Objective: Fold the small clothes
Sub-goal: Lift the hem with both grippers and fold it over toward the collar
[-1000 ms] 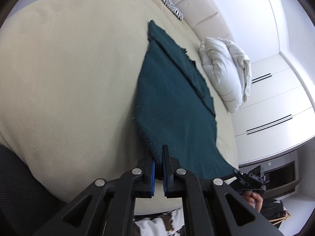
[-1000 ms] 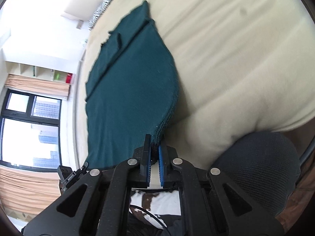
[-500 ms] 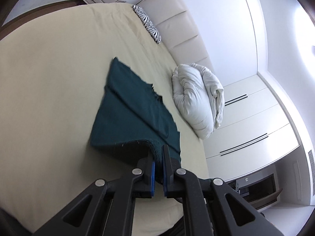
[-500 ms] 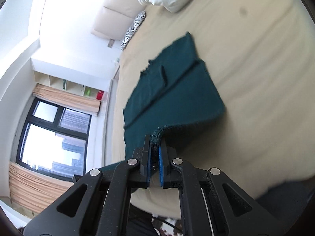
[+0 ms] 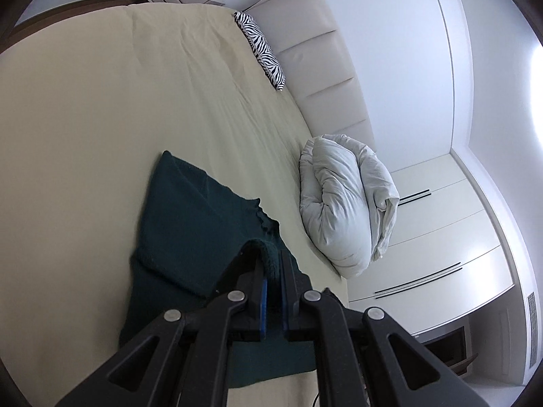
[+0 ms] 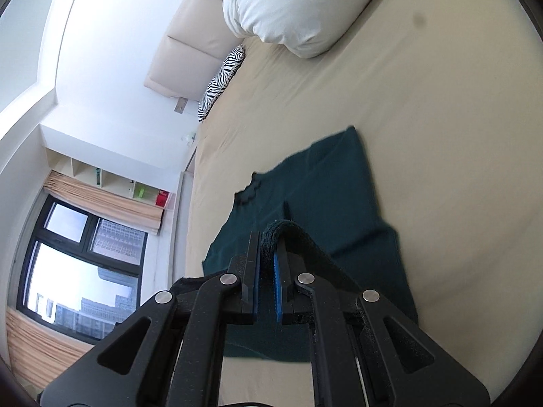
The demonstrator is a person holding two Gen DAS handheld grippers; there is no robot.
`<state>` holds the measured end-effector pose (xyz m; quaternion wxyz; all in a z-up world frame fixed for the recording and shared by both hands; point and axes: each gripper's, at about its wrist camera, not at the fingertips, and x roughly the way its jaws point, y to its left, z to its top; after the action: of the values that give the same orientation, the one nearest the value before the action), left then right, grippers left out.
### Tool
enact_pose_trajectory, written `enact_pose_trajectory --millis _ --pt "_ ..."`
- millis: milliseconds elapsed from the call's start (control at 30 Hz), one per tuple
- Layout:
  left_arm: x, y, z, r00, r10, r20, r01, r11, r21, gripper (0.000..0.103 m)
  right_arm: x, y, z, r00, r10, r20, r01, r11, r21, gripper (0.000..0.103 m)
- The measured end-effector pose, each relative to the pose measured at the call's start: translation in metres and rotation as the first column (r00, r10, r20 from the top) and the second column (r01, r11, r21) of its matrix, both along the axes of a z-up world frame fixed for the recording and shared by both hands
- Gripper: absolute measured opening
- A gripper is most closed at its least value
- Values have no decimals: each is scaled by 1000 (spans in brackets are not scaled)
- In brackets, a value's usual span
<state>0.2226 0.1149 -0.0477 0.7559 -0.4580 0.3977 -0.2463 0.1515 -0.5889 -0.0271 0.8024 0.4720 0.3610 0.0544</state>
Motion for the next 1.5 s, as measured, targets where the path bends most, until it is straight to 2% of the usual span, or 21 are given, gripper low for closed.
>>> enact_pose_trajectory --millis 267,367,467,633,700,733,767,800,833,900,933,1033,1133,1367,1500 --pt "71 -9 -30 998 39 -48 -37 998 48 6 92 -10 -35 998 -47 -46 45 998 -47 5" --pt "95 -13 -40 997 49 -63 -44 996 74 6 116 -15 -49 995 -68 -72 64 996 -60 5" --pt "117 -15 -46 996 53 -68 -48 996 70 6 141 -21 -65 992 -86 -96 80 995 -64 5" --pt "143 -31 -63 994 51 -97 -37 988 148 8 169 -27 -89 986 -106 -128 97 993 -74 7" --pt "149 -33 -76 989 49 -137 -28 988 149 20 179 -27 -99 980 -121 -155 108 990 -90 10" --pt "147 -30 -81 988 52 -148 -32 990 135 37 185 -27 -105 977 -125 -172 109 989 -100 11" --pt "146 -28 -82 987 60 -149 -42 992 123 49 187 -27 -108 976 -125 -176 109 989 -101 15" --pt "144 -24 -82 987 69 -143 -54 993 109 52 188 -27 -110 977 -127 -173 111 989 -98 24" --pt "140 -20 -79 989 75 -125 -63 993 96 57 188 -27 -111 979 -133 -156 119 988 -99 31" --pt "132 -14 -73 990 82 -115 -71 993 95 60 185 -27 -109 978 -160 -132 143 981 -129 57" --pt "125 -11 -69 992 82 -99 -73 993 93 60 182 -28 -107 977 -175 -123 156 977 -147 59" --pt "101 -13 -56 997 56 -51 -48 988 148 60 168 -27 -97 984 -157 -84 142 977 -158 59" --pt "68 -18 -50 1000 30 -9 -27 977 212 60 144 -14 -82 993 -110 -51 95 965 -247 59" --pt "4 -26 -59 1000 -6 13 2 949 314 60 76 27 -80 997 17 -80 -47 920 -389 58" --pt "-16 -30 -62 999 -28 32 13 918 396 60 31 43 -76 996 66 -64 -87 893 -441 56"
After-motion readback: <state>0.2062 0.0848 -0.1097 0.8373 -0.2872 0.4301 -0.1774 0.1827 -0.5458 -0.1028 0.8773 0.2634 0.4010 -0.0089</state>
